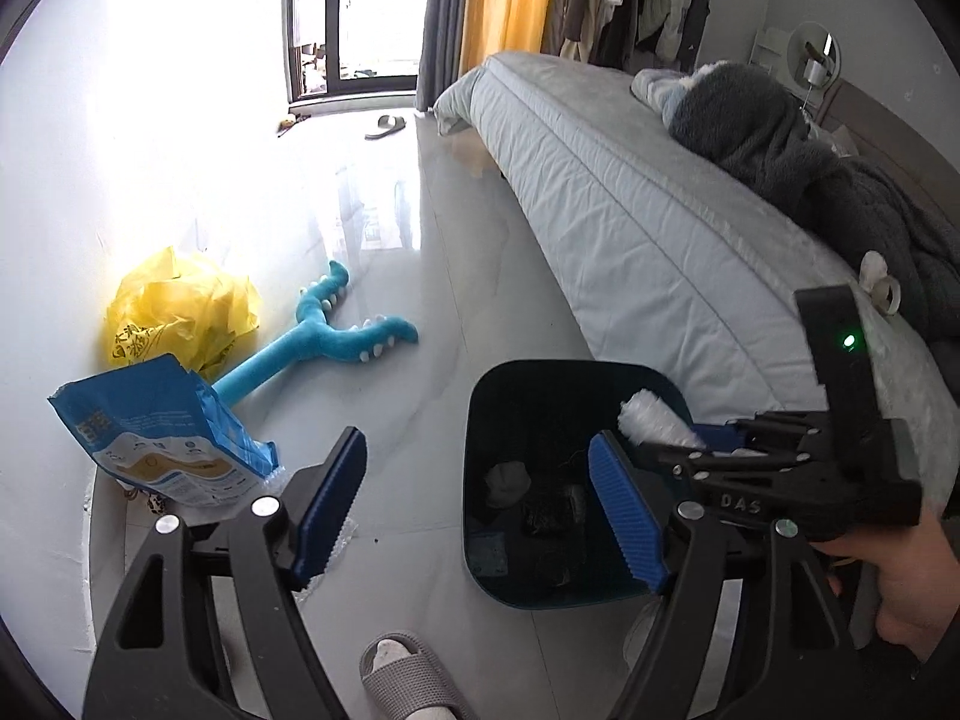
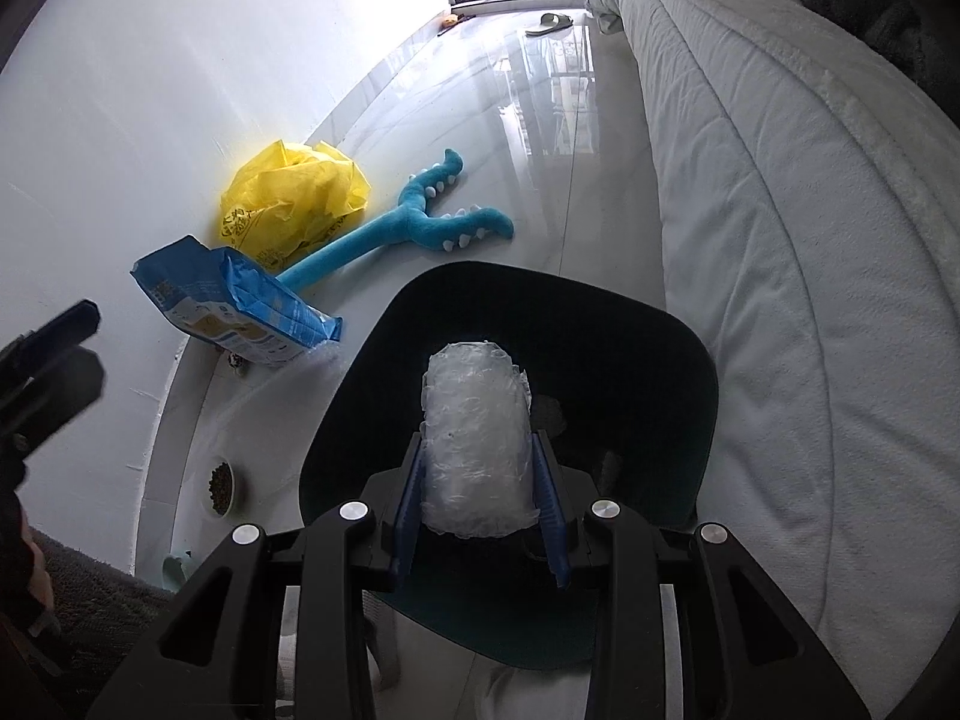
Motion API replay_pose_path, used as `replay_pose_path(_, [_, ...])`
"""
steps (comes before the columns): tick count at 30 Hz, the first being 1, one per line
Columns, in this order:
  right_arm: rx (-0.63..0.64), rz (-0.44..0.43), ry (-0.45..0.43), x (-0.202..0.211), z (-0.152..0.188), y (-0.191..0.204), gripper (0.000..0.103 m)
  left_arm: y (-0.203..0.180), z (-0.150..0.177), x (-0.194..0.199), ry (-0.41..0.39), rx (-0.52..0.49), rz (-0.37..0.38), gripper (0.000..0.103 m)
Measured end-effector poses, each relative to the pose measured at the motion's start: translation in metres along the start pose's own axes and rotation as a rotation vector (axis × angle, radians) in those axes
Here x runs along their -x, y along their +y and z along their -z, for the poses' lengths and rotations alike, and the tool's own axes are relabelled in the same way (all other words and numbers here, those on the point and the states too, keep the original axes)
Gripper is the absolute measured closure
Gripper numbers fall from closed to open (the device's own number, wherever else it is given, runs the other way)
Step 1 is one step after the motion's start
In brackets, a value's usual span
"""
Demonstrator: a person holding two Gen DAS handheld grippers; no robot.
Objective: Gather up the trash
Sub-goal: 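Carry wrapper and bubble wrap to the teal bin and open both grippers, then move both tools back over the bed toward the tape roll and tissue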
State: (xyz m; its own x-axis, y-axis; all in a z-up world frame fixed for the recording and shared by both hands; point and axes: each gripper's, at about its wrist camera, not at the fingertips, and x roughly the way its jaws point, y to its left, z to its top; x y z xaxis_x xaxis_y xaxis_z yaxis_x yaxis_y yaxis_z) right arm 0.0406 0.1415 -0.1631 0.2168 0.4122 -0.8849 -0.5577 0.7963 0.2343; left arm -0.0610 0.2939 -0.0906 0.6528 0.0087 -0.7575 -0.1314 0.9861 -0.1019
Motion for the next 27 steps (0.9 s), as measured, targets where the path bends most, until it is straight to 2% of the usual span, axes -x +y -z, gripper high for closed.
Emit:
replay_pose_path(4, [0.009,0.044,0.029,-0.010,0.004,0.000,0.066,0.005,-0.008,0.014,-0.044,0.027,0.013,0.028])
replay_pose_path(6, [0.002,0.055,0.032,-0.011,0.004,-0.002,0.053,0.008,-0.011,0.020,-0.062,0.045,0.023,0.028])
replay_pose_path(13, [-0.001,0.052,0.025,-0.002,0.006,-0.003,0.042,0.009,-0.027,0.046,-0.120,0.074,0.029,0.030])
replay_pose_path(16, [0.017,0.038,-0.008,0.014,0.006,-0.001,0.040,0.007,-0.032,0.056,-0.143,0.081,0.027,0.031])
replay_pose_path(20, [0.032,-0.022,-0.088,0.043,0.001,0.000,0.036,-0.003,-0.037,0.069,-0.176,0.054,0.023,0.031])
replay_pose_path(27, [0.052,-0.002,-0.201,0.095,-0.001,-0.017,0.031,-0.032,-0.048,0.078,-0.210,0.043,0.065,0.031])
